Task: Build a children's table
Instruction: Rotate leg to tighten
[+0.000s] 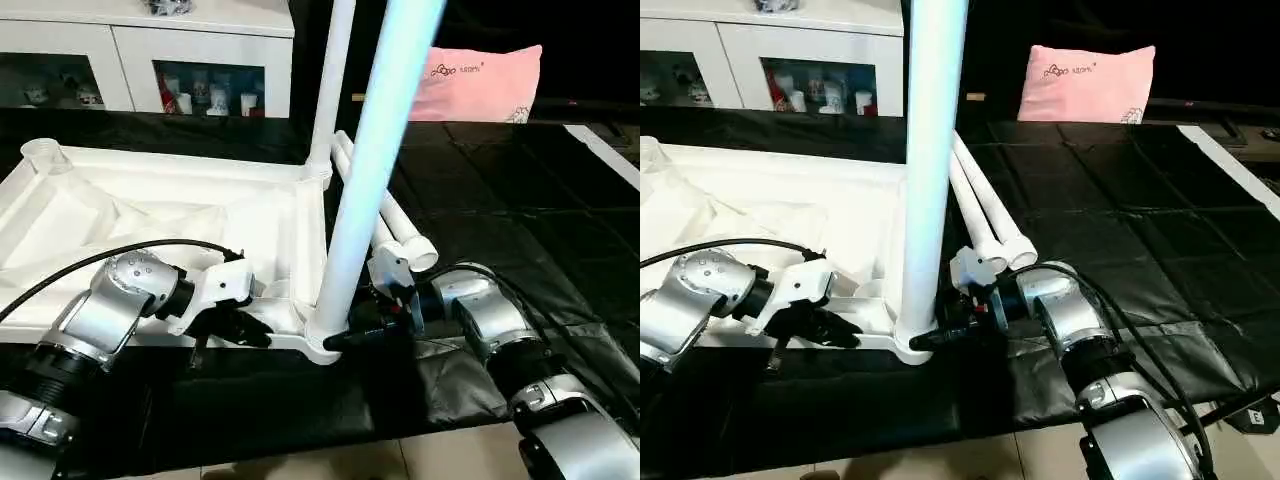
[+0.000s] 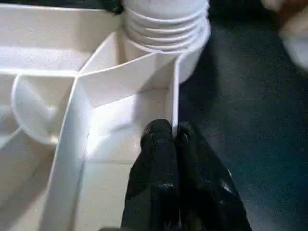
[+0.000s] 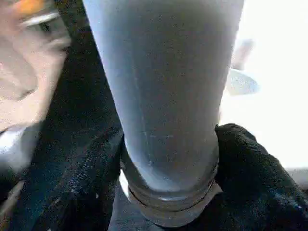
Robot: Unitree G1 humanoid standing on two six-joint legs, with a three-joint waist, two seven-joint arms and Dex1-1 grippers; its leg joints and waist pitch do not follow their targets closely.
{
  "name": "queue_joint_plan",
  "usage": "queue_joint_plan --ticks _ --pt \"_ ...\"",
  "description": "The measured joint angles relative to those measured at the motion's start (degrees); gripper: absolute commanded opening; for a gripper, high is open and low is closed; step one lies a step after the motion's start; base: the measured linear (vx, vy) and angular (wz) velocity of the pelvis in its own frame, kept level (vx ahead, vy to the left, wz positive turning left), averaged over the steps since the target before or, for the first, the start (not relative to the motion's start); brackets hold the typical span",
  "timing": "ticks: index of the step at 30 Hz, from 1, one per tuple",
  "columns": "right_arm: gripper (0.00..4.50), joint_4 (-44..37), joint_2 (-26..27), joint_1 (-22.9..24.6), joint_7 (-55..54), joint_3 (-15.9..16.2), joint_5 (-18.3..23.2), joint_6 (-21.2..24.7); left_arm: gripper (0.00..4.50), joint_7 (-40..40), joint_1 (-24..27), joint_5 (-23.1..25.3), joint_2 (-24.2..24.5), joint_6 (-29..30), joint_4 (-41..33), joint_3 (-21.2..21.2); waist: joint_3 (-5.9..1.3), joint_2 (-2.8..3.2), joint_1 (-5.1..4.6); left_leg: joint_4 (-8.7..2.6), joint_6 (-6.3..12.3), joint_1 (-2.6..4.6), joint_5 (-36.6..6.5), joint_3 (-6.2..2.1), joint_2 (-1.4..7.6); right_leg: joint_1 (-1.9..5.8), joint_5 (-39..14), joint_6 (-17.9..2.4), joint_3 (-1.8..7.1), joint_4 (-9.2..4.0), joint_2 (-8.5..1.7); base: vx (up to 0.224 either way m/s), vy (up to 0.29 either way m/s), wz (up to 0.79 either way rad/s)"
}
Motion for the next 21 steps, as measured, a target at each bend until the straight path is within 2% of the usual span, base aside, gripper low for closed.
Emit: queue_joint_plan --ticks 3,5,8,11,16,18,21 --pt "2.65 0.8 2.2 0.0 -7.7 -2.2 -0.2 2.3 0.0 4.4 0.4 0.0 -1.6 3.6 -0.1 1.6 -0.04 -0.07 -1.09 0.03 -0.02 0.06 0.0 0.0 0.01 0.0 0.0 0.1 0.04 0.0 0.04 0.0 0.0 0.0" --pt "2.65 2.4 5.3 -0.5 -16.6 -4.6 -0.2 3.2 0.0 9.4 0.5 0.2 -3.7 7.3 -0.1 3.5 -0.07 -0.16 -2.41 0.06 -0.07 0.09 0.0 -0.02 0.08 -0.02 0.0 0.1 0.04 0.02 0.12 0.0 0.0 0.0" --pt "2.65 5.2 9.3 -2.5 -28.4 -7.1 -0.4 4.1 0.0 16.3 0.4 1.2 -7.7 12.2 -0.5 5.4 -0.07 -0.15 -3.41 0.03 -0.1 0.11 0.1 -0.03 0.13 -0.04 0.0 0.1 0.03 0.05 0.18 0.0 0.0 0.0" --pt "2.65 6.7 12.1 -4.4 -37.4 -8.4 -1.4 5.0 0.0 21.8 -0.3 2.5 -10.6 15.5 -1.0 6.2 -0.08 -0.15 -3.42 -0.03 -0.11 0.11 0.1 -0.03 0.14 -0.04 0.0 0.1 0.03 0.04 0.2 0.0 0.0 0.0" --pt "2.65 8.0 14.0 -5.8 -44.4 -8.9 -3.1 4.6 0.0 26.7 -1.4 3.5 -13.3 18.5 -1.1 6.6 -0.08 -0.16 -3.24 0.01 -0.1 0.01 0.1 0.0 0.11 -0.03 0.0 0.1 0.04 -0.05 0.17 0.0 0.0 0.0" --pt "3.2 8.2 14.0 -5.7 -44.5 -8.9 -3.0 4.2 0.0 26.9 -1.5 3.5 -13.4 18.6 -1.0 6.6 -0.07 -0.15 -3.12 0.0 -0.09 0.01 0.1 0.01 0.11 -0.03 0.0 0.1 0.04 -0.07 0.17 0.0 0.0 0.0" --pt "3.44 8.2 14.0 -5.7 -44.4 -8.9 -3.0 3.9 0.0 26.8 -1.5 3.7 -13.3 18.4 -1.0 6.4 -0.07 -0.15 -3.04 -0.01 -0.1 0.01 0.1 0.0 0.12 -0.04 0.0 0.1 0.03 -0.07 0.17 0.0 0.0 0.0"
